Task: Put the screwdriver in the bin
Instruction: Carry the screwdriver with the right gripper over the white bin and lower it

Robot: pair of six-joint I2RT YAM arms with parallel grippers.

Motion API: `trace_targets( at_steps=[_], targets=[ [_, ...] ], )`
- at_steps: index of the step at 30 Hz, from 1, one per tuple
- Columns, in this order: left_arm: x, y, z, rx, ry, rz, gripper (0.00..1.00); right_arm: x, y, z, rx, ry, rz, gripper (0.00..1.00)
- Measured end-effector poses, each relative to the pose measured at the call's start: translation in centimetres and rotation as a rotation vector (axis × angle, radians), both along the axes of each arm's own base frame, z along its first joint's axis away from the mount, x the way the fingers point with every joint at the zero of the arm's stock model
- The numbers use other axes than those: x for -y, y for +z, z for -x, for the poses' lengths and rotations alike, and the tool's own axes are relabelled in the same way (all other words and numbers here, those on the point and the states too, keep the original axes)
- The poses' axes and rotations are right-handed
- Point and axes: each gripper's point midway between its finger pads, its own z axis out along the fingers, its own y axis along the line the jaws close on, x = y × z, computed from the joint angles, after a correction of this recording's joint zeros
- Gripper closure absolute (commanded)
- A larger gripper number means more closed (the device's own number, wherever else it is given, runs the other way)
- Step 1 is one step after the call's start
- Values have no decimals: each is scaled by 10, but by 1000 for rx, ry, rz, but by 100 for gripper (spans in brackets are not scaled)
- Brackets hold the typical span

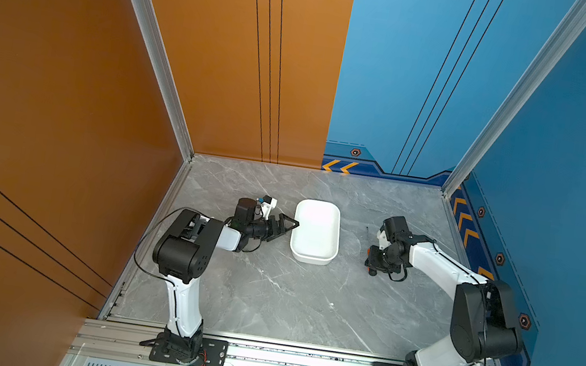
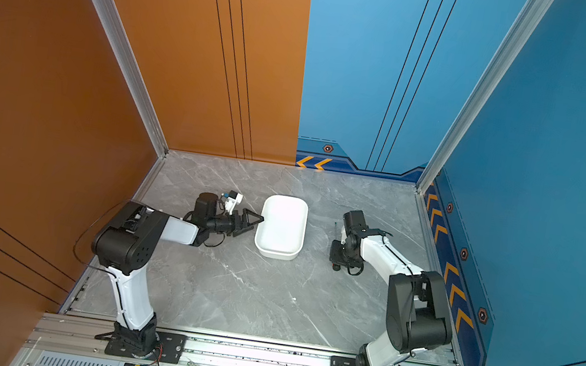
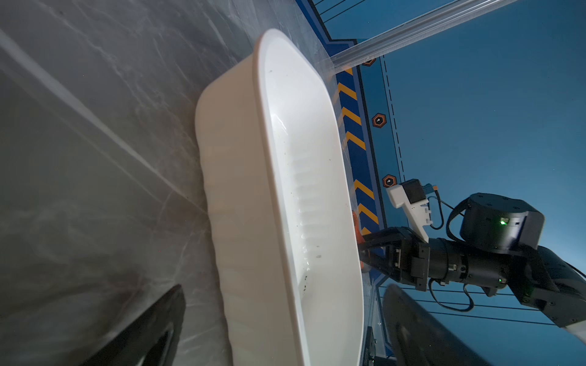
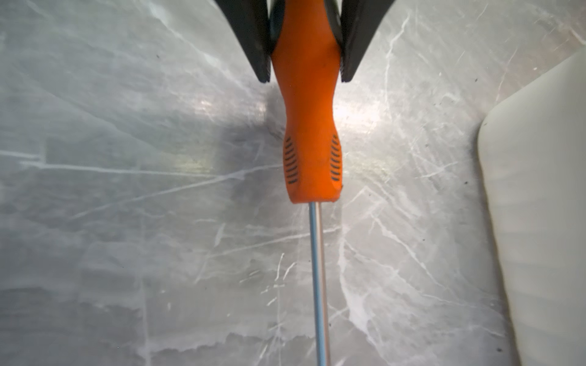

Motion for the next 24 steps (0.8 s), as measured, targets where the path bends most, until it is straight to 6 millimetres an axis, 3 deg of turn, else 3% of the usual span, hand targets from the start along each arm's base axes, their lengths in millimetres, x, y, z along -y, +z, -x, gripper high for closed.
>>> trace_targets(
  at_steps=[7,10,13,18,24],
  targets=[
    [-10,24,-1,51,9,19,2,-17,76,-15,161,-29,-88,100],
    [-11,34,0,71,2,29,2,-42,110,-18,231,-19,-141,100],
    [-12,41,0,85,-2,36,2,-73,132,-16,268,-1,-191,100],
    [-20,47,0,96,7,41,2,-114,141,-13,288,1,-186,100],
    [-25,45,4,86,11,44,2,-141,109,-28,250,-41,-117,100]
  ],
)
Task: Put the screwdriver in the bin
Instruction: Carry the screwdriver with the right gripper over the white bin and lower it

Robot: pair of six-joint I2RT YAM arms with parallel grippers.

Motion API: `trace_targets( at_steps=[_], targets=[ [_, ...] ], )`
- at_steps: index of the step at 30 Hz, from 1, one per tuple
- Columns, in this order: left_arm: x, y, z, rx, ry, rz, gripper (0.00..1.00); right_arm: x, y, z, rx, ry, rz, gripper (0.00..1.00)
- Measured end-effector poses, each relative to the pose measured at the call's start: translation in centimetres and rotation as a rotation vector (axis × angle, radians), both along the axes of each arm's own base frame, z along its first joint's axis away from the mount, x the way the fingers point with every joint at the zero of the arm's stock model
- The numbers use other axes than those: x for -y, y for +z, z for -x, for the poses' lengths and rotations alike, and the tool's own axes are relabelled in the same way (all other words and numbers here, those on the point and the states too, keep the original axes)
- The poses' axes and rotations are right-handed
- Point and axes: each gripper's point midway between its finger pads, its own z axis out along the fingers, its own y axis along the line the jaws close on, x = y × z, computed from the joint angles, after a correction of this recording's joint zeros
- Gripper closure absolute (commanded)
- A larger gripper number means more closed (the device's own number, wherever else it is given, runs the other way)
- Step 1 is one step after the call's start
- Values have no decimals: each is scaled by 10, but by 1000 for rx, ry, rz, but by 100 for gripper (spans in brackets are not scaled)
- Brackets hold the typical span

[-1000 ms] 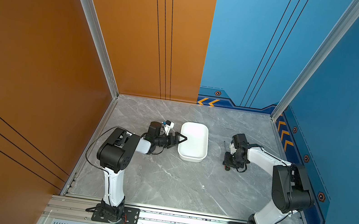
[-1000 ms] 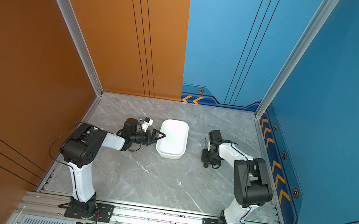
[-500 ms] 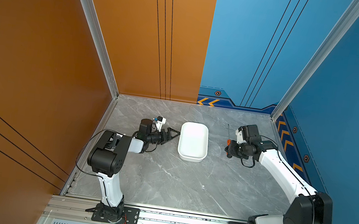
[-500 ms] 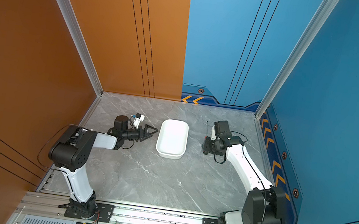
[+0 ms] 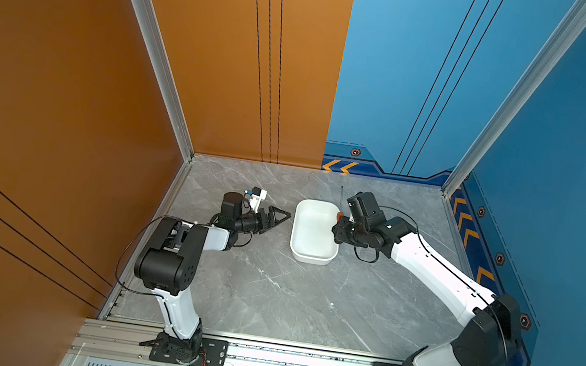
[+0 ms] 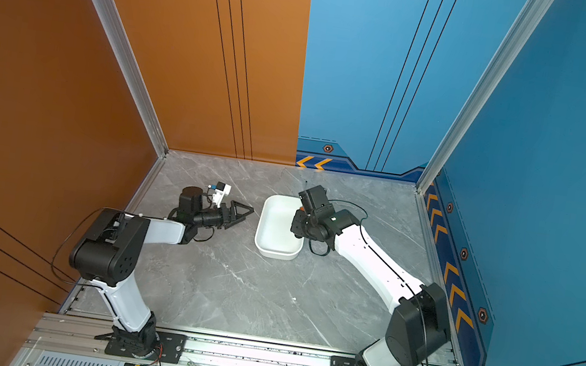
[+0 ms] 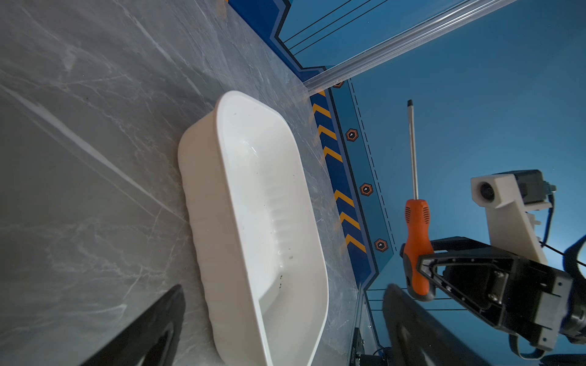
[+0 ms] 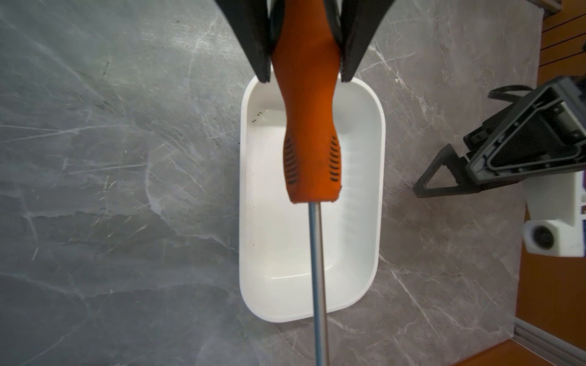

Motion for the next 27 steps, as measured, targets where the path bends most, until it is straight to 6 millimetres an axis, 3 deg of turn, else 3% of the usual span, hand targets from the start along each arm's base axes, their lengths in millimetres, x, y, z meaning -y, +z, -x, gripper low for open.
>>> trace_targets(
  at_steps=[5,12,19,27],
  targets=[
    [-5,-1,-1,-4,9,1,2,-15,-34,-8,-49,-20,61,100],
    [-7,-1,0,-6,5,6,2,-37,-54,-19,-72,-14,79,100],
    [-12,-2,1,-11,13,7,2,-51,-75,-16,-98,-4,108,100],
    [-15,-5,3,-21,17,8,2,-55,-101,-17,-141,-13,140,100]
  ],
)
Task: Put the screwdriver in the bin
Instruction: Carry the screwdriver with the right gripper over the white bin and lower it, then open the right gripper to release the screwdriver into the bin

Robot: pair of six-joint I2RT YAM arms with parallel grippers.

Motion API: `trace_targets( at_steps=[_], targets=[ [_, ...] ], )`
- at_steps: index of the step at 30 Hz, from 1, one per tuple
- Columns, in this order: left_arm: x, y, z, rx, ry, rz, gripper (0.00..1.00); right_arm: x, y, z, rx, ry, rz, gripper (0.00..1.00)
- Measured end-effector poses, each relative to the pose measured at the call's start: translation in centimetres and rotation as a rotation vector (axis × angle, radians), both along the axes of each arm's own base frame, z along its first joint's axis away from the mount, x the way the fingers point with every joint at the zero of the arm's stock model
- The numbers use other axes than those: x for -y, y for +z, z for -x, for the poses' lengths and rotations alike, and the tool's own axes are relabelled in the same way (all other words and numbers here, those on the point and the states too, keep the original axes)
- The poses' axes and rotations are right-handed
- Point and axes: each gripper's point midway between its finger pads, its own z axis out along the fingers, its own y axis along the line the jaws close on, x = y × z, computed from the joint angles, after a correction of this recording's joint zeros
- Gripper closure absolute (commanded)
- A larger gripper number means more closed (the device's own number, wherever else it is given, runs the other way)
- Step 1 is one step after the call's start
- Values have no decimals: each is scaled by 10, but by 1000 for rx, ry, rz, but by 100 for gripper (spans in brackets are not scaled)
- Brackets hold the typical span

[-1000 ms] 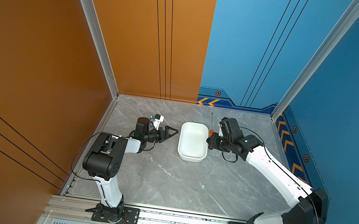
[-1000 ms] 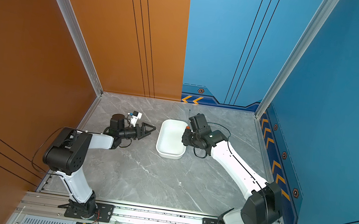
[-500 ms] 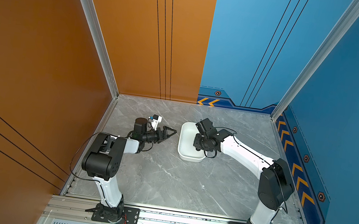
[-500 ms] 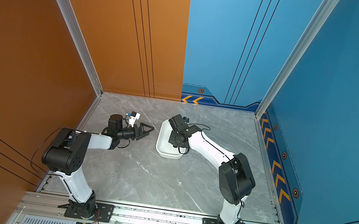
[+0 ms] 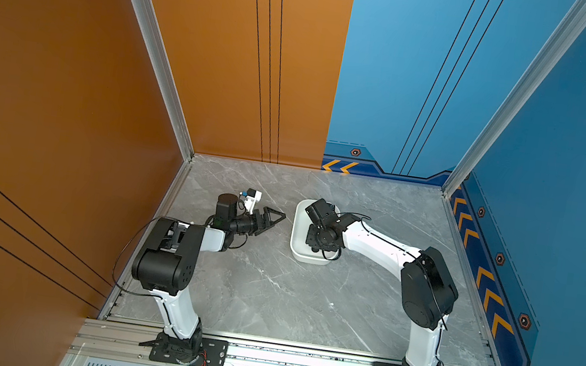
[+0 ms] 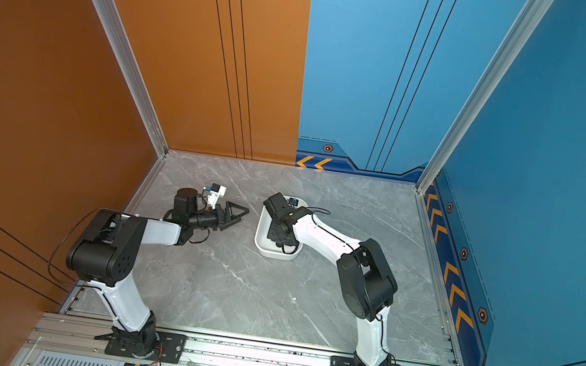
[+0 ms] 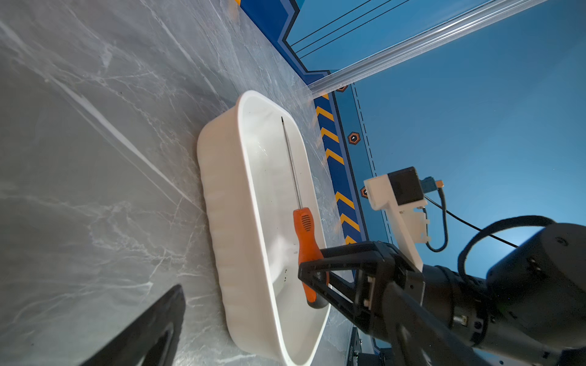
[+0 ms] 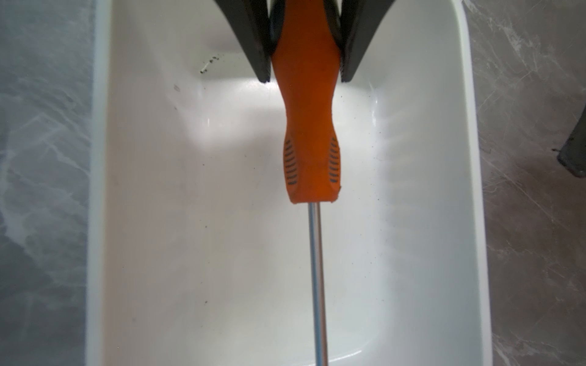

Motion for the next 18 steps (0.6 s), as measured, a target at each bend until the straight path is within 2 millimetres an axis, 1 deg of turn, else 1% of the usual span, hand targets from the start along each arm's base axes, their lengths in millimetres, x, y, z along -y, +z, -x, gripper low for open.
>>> trace_targets(
  at_steps=[8,13,16,18],
  targets=[
    [-6,2,0,3,12,1,2,-4,-15,-4,-21,-8,14,100],
    [-8,3,1,5,16,2,2,-2,-27,-5,-40,-12,30,100],
    [-9,1,2,0,17,3,2,-1,-27,-5,-41,-15,31,96],
    [-9,1,2,-1,17,3,2,-1,-28,-6,-41,-16,30,88]
  ],
)
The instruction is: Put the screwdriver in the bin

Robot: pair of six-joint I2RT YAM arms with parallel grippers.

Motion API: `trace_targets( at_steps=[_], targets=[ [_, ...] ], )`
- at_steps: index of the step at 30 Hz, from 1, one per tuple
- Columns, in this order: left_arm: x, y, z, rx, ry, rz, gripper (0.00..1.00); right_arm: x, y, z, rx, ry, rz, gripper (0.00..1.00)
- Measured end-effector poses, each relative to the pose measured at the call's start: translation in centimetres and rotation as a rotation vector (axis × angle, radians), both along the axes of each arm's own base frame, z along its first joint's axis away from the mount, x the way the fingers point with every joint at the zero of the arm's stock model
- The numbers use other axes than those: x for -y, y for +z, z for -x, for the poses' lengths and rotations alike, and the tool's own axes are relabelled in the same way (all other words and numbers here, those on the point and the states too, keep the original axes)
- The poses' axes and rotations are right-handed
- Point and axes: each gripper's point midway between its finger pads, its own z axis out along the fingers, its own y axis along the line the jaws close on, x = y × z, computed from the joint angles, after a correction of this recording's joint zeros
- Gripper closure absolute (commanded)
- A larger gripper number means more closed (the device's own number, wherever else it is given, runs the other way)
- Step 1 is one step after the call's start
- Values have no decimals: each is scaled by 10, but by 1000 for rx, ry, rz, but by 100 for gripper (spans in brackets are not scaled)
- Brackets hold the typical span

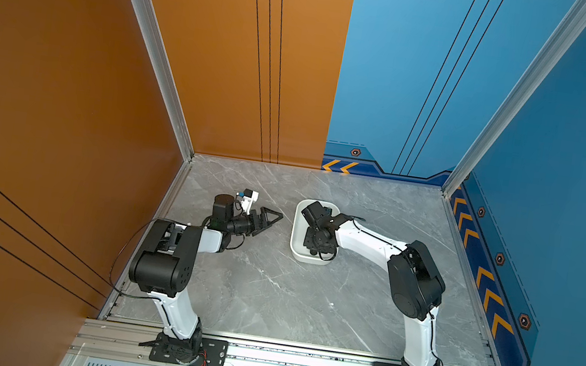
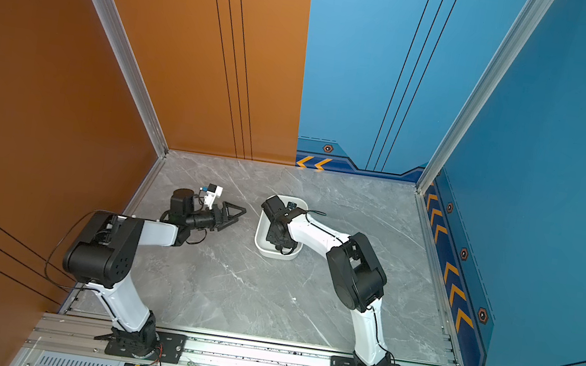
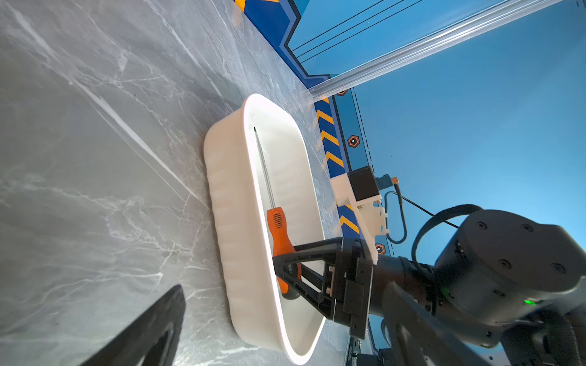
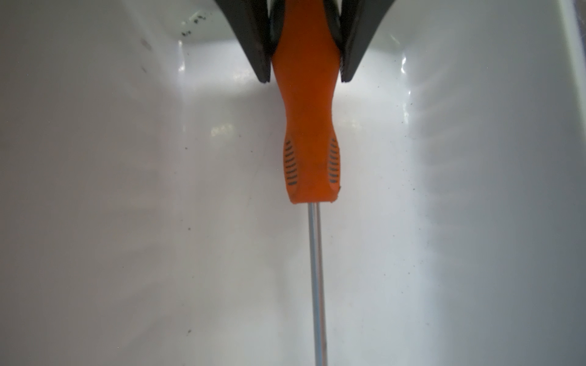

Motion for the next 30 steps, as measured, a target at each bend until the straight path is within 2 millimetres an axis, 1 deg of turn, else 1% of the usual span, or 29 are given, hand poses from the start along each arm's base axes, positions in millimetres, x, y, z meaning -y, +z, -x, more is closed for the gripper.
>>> trace_targets(
  at_steps=[4,7,11,13,15,17,19,22,25,26,28,30],
  targets=[
    [0,-1,1,-3,-2,1,2,1,-7,-1,-11,-2,9,79],
    [0,-1,1,-4,-1,1,2,2,-15,0,-24,-3,21,77],
    [-3,-2,1,-5,4,1,2,1,-15,-2,-21,-6,18,67],
    [-3,-2,1,-7,4,1,2,2,-15,-3,-22,-6,19,61],
    [-3,-3,1,-9,4,1,2,2,-15,-3,-22,-5,19,52],
    [-3,-4,2,-10,4,0,2,2,-15,-3,-21,-3,19,46],
    [-4,-5,2,-14,8,0,2,2,-15,-3,-21,-1,20,36],
    [-8,-6,2,-18,18,-1,2,2,-12,-3,-15,6,21,31],
    [-15,-4,1,-14,47,-9,2,5,4,-1,5,30,21,26],
    [-18,-1,1,-10,61,-17,2,7,14,0,21,45,21,24],
    [-25,7,1,8,92,-52,2,13,43,0,79,80,24,22],
    [-32,16,2,31,130,-118,2,23,80,2,162,119,28,21]
  ],
)
